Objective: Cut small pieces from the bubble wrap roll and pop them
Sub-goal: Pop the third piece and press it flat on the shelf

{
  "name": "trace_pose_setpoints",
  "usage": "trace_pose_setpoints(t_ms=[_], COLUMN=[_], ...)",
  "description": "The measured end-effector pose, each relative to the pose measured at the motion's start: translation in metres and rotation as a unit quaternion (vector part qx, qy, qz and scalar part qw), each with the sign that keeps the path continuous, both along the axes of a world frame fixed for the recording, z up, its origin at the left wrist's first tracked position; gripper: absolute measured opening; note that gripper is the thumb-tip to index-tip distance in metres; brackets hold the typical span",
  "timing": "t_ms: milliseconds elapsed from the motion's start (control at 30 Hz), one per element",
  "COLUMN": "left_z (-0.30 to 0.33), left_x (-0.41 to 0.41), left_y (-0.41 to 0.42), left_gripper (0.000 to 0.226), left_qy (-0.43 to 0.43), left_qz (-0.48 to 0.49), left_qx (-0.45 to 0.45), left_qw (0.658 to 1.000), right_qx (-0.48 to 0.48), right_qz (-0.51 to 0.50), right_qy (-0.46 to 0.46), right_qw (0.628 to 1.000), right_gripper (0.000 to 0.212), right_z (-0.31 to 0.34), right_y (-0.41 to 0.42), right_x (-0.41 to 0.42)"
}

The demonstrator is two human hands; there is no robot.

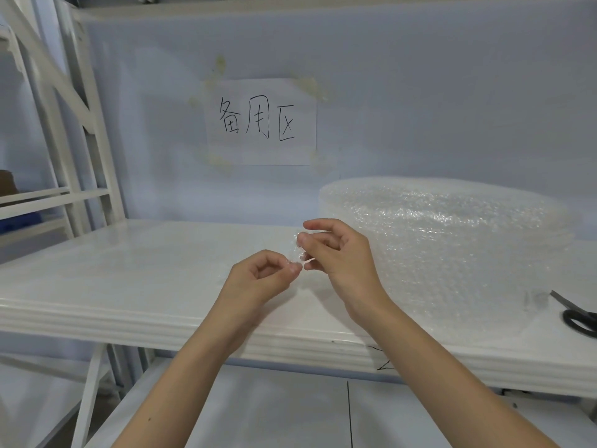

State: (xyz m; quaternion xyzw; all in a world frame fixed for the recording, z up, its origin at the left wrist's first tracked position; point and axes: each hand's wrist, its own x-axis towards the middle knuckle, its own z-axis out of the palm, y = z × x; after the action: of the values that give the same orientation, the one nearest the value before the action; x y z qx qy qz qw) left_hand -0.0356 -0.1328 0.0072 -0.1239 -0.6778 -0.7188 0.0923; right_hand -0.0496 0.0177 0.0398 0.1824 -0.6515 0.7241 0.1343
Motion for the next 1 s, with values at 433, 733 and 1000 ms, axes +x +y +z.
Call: trace_pose_setpoints(t_ms=[433,733,1000], left_z=[0.0026,0.0034,0.0036], left_x=[0.0028,0.0024,0.0037], left_y=[0.0008,0.0004,-0.0003], left_gripper=[0.011,0.009,0.010], left_qy=[-0.030,-0.032,-0.036], left_qz=[-0.012,-0.019,-0.015], left_qx=[0.076,0.092,0.097], left_qw=[0.997,0.995,0.994], right_qx=[0.016,0.047,0.040], right_qz=[-0.017,0.007,-0.009], right_qy=[0.012,0.003,0.007], right_qw=[1.000,0.999,0.999], right_gripper=[0.018,0.024,0.015], right_z=[0.0001,-0.0045,-0.0036], right_y=[-0.0001,0.0007,-0.0020], right_x=[-0.0025,-0.0035,-0.0077])
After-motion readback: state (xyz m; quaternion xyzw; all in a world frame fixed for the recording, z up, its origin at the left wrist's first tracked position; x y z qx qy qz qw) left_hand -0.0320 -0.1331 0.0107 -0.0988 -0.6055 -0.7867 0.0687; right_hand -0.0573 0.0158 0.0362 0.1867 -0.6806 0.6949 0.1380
